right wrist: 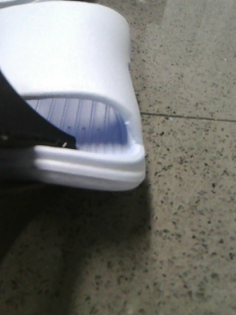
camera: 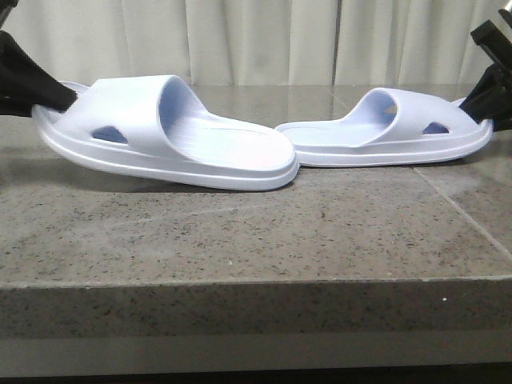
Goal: Insert blue slippers together front up
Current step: 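Grasp the heel of the other slipper with the right gripper, then lift the slipper with the right gripper and stack it onto the left-held slipper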
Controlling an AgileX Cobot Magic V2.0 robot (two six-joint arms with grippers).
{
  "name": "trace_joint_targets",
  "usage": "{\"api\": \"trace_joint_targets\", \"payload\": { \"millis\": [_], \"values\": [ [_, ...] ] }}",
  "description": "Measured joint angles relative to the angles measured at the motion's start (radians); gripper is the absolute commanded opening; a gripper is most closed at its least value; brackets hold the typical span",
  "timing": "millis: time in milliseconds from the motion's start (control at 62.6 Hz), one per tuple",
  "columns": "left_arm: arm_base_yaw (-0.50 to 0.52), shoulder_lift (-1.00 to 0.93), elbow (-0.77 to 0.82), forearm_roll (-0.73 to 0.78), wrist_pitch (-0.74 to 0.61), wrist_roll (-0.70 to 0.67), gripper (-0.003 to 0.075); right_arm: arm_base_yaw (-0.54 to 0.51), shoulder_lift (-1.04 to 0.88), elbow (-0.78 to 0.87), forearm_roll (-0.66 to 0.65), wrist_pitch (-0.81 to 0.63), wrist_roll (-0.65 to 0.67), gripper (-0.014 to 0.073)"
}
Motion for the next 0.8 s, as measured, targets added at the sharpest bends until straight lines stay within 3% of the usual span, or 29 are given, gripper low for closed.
{"api": "trace_joint_targets", "payload": {
  "millis": [239, 479, 638, 798],
  "values": [
    [-0.025, 0.000, 0.000, -0.032, -0.022, 0.000, -0.0020, -0.127, -0.152, 0.003, -0.007, 0.067, 0.010, -0.0116],
    [-0.186, -0.002, 0.036, -0.145, -0.217, 0.000, -0.0020, -0.293, -0.296, 0.105, 0.060, 0.102, 0.040, -0.0117],
    [-0.293, 0.000, 0.037, -0.185, -0.328, 0.000, -0.0020, -0.285, -0.321, 0.190, 0.145, 0.132, 0.007, -0.0117],
    [-0.315, 0.014, 0.038, -0.194, -0.352, 0.000, -0.0020, -0.195, -0.321, 0.256, 0.183, 0.103, -0.029, -0.0117]
  ]
}}
